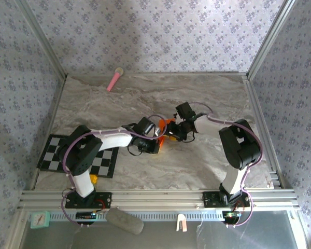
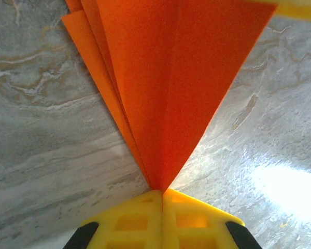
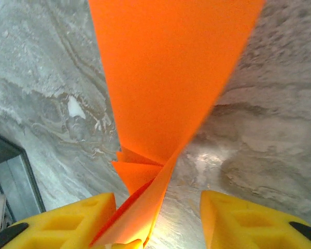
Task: Fold a paper plane with a square sheet of paper (pick it up from the middle)
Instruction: Fold the wing for the fifth time at the center of the table.
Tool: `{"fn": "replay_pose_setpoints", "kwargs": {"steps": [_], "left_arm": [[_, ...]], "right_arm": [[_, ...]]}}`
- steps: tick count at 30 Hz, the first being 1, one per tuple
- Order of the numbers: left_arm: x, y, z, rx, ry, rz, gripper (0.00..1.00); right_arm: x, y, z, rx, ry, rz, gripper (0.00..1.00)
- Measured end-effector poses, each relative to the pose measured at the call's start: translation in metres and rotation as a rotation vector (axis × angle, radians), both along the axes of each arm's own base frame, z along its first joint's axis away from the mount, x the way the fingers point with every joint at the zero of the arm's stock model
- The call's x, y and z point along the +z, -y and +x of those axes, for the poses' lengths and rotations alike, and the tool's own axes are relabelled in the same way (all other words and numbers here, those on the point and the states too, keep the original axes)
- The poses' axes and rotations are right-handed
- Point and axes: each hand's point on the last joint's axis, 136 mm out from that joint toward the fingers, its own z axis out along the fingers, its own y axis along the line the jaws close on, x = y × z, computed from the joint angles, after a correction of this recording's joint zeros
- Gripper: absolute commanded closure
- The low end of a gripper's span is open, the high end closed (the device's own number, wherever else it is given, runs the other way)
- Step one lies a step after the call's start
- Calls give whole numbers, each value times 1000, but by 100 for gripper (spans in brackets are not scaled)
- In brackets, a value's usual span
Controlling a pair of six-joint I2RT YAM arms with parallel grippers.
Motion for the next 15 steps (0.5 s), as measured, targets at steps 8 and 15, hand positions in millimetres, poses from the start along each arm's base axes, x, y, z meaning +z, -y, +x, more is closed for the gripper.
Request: {"fn": "replay_pose_setpoints", "kwargs": {"steps": [8,15], "left_arm": [[0,-5,0,-74,46,52,96],[0,-5,-2,-127,72,60,96]], "right_arm": [[2,14,7,-67,-25,-76,47],[9,14,10,-101,-49,-74,47]]}}
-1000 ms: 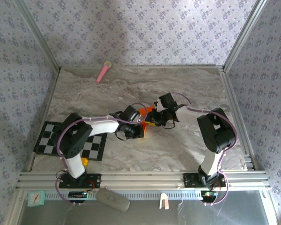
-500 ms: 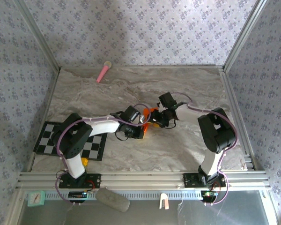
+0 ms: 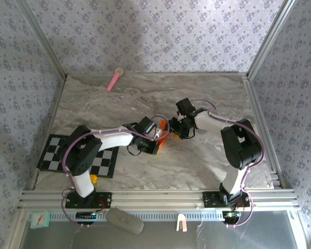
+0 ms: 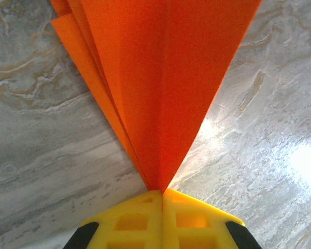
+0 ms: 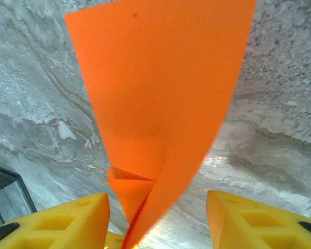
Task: Fold a paper plane with a square sheet of paper (pick it up from the middle)
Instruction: Fold the wing for the fifth time at the center of the table.
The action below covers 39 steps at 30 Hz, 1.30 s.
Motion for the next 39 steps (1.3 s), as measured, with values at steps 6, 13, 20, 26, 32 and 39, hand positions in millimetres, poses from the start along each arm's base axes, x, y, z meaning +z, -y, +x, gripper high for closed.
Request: {"fn": "replay_pose_setpoints", "kwargs": {"steps": [6,13,20,26,32,39], "left_arm": [[0,0,-1,-34,21,9,96],[0,0,0,-81,63,27,96],[4,-5,4,-134,123,50,90],[18,-4,10,-172,208,35,71],[34,4,12,-184,297,-13,64],[36,15,11,-191,320,-41,64]], "right_arm": [[6,-2,3,-34,-16,10,51],[-2,0,-3,-69,-79,7,66],[-3,3,-5,-96,-109,14,86],[-3,3,-6,-108,-122,14,93],[-2,4,-8,-126,-130,18,93],[-2,4,-8,-139,-137,21,93]]}}
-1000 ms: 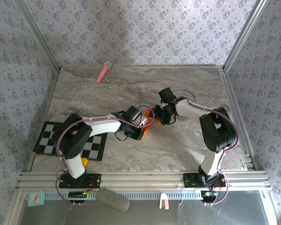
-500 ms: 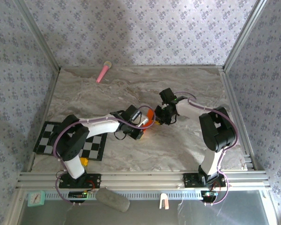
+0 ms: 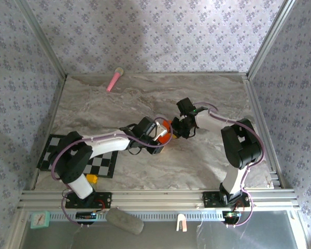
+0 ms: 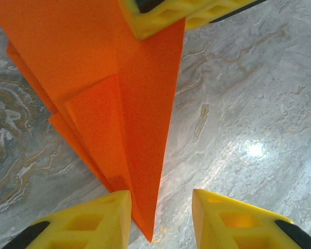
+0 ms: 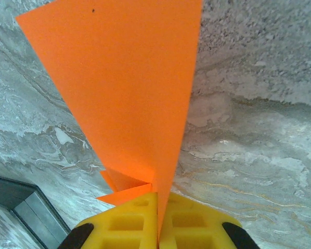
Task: Fold a paper plane with a square sheet of paper (pick it up from the middle)
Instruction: Fold the wing for the fifth time at the center of the table.
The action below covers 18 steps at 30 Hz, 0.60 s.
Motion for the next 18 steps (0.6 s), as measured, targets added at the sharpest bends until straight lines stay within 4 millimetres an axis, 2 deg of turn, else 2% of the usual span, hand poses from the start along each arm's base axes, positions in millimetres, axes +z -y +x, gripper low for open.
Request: {"fn": "replay_pose_setpoints", "kwargs": {"steps": [5,11,18], "left_arm": [[-9,5,-2,10,-19,1,67],[-26,0,-1,46,-42,33,71],[-31,-4,1,83,-45,44,81]], "right_arm": [[0,0,0,-5,-3,1,93],[0,1,1,-8,-4,2,93],[0,1,0,-8,-6,6,93]]}}
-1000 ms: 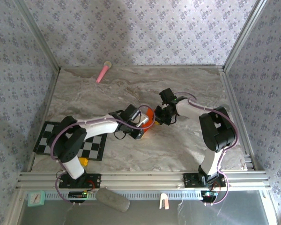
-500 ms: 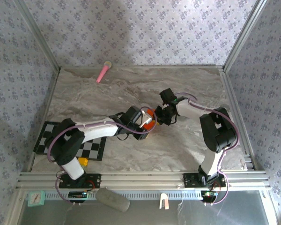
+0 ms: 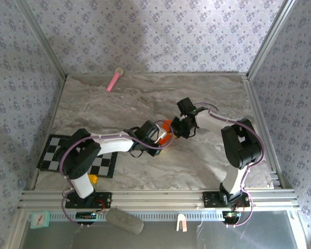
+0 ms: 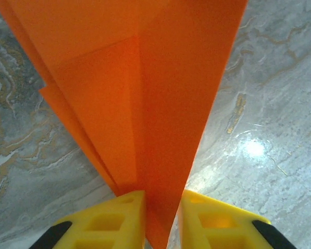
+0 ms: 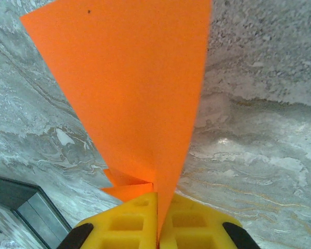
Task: Fold a paper plane with a square sheet of paper (pick it up from the middle)
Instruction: Fold the wing for the fifth time at the center of the table.
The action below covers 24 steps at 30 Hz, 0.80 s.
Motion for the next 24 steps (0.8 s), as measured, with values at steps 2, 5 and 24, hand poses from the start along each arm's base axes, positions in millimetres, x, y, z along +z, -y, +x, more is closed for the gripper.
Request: {"fn": "replay_pose_setpoints", "kwargs": {"steps": [2,5,24], "left_arm": [[-1,-1,0,6,0,0,84],[-1,-1,1,12,5,2,87],[-5,-3,2,27,22,-15,100]], "right_arm": [[0,0,0,1,-1,1,92],[0,0,0,1,-1,2,91],[38,42,19,-61,168,10,27]]}}
